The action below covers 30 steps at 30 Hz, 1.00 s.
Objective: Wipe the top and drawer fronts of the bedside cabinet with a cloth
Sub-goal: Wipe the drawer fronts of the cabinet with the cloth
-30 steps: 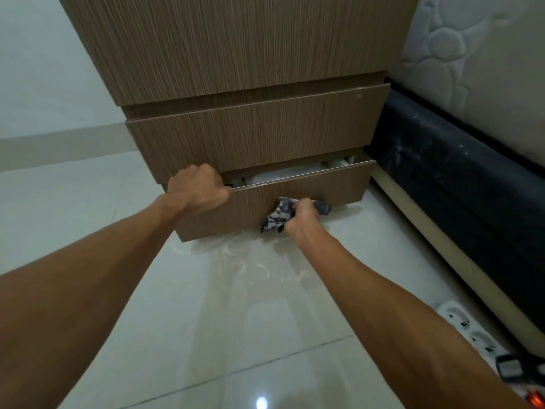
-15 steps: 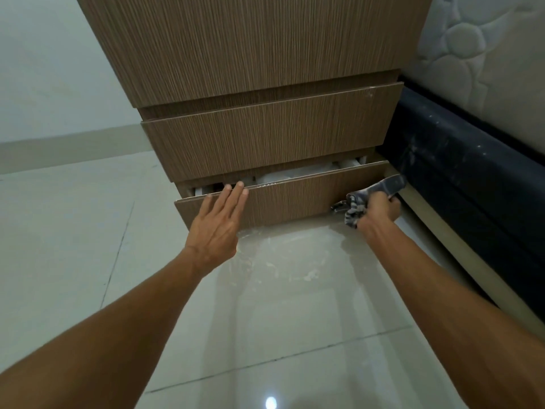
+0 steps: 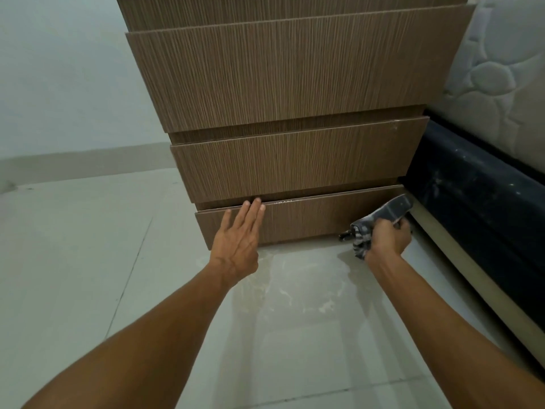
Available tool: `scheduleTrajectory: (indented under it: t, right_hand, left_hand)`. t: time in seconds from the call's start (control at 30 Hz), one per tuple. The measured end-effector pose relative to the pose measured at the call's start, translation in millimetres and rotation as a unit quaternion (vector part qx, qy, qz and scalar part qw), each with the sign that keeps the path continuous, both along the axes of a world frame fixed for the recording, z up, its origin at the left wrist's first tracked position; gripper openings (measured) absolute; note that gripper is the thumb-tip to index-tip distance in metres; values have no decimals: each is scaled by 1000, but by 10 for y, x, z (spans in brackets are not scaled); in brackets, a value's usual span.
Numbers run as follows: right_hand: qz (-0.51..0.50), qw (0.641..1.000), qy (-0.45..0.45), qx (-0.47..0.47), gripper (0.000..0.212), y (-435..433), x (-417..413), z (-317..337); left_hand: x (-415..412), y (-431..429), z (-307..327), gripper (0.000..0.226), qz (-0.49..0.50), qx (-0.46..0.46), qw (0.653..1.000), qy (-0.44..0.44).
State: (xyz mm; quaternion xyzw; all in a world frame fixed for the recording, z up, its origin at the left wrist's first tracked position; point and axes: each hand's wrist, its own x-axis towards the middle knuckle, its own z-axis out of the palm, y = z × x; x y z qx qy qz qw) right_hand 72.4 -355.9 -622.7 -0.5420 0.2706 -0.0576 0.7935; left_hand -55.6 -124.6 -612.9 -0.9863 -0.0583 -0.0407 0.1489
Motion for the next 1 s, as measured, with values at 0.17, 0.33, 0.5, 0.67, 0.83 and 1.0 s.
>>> scheduleTrajectory:
  t: [0.17,0.33,0.5,0.67,0.83,1.0]
  right_hand:
    - [49,983,-82,-155,66,95,-35,15]
    - [180,870,-112,-445,71,244,-74,51]
    - [252,766,-123,-579,66,457,-208,169]
    - [294,729,-150,-599,66,797,-391,247]
    - [322,713,-177,-597,67,1125,-623,258]
    - [374,696,-215,-573,70,1419,-776,236]
  left_hand:
    - [7,21,12,90,-13,-28,999,-7]
    - [0,71,76,85,-13,-48,998,-39]
    - [-10,123,144,76,-7,-67,996,-64]
    - [-31,170,239,66,-6,-100,992,-80]
    - [-88,314,322,50,15,-145,984,-101]
    - [-243,497,401,43,56,-184,975,-113]
